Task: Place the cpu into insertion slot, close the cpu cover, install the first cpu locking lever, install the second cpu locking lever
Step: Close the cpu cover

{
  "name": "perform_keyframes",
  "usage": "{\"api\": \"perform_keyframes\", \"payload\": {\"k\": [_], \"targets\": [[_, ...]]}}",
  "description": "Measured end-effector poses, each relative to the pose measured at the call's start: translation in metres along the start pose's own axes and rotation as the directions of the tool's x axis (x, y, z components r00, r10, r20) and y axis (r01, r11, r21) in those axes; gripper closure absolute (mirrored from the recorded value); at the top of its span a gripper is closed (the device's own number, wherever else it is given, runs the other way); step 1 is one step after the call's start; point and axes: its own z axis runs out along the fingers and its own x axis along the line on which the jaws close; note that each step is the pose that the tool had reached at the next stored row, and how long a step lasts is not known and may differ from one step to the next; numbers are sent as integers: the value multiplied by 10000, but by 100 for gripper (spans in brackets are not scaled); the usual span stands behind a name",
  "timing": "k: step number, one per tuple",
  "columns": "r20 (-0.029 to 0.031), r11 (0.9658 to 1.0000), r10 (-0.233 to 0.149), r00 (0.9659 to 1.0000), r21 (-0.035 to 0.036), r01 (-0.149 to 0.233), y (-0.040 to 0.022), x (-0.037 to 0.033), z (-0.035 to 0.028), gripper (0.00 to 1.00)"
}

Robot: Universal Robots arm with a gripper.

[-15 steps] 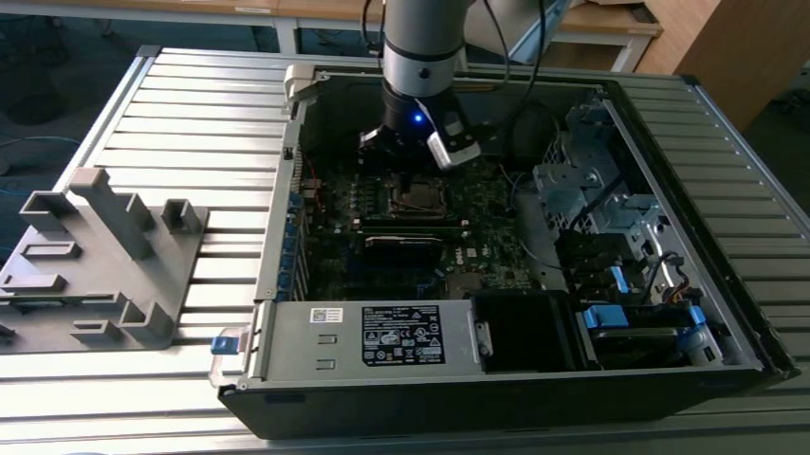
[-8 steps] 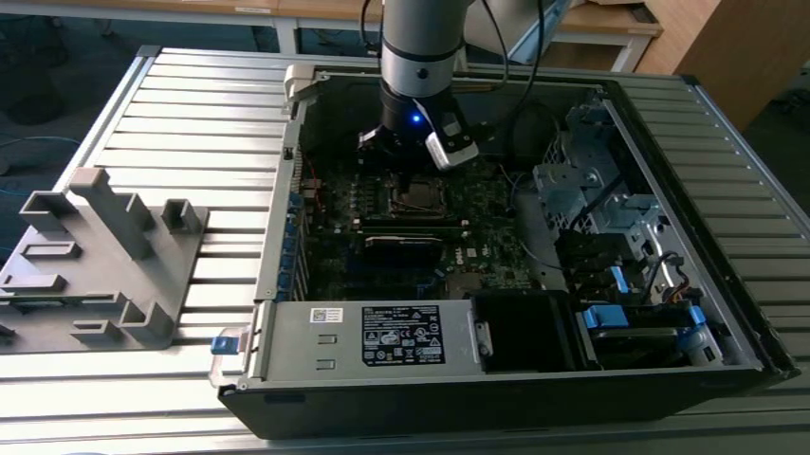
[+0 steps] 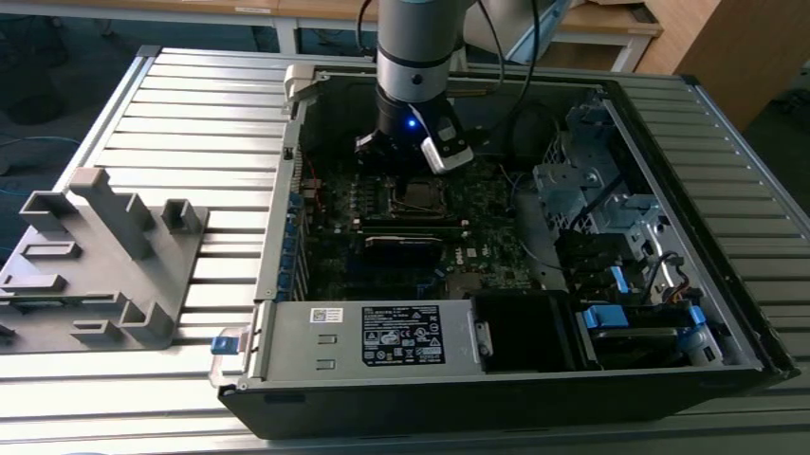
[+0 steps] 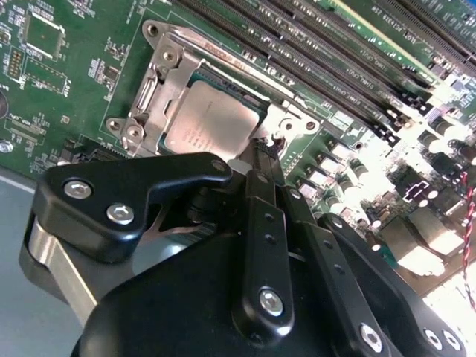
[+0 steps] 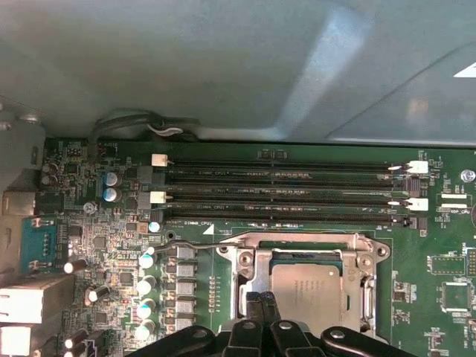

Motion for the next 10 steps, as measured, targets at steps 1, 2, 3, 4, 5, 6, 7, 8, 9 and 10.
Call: {"api": "perform_keyframes", "payload": {"k": [1,2,3,4,5,6,7,8,9,10], "targets": [[1,10000,1,10000,0,-1,0,3,1,89],[4,10000,1,10000,-3,-1,0,6,5,89],[7,10000,1,10000,-4,-1,1,8,11,89],[8,10000,0,10000,-4,0,1,9,19,89],[9,10000,1,10000,-3,-1,0,13,27,89],[11,10000,1,10000,-3,-1,0,19,35,89],[11,10000,1,10000,-2,-1,0,23,40,89],[10,10000,1,10000,-1,-1,-1,25,41,89],[10,10000,0,10000,0,0,-1,25,41,89],[10,10000,0,10000,0,0,-1,25,41,89]]}}
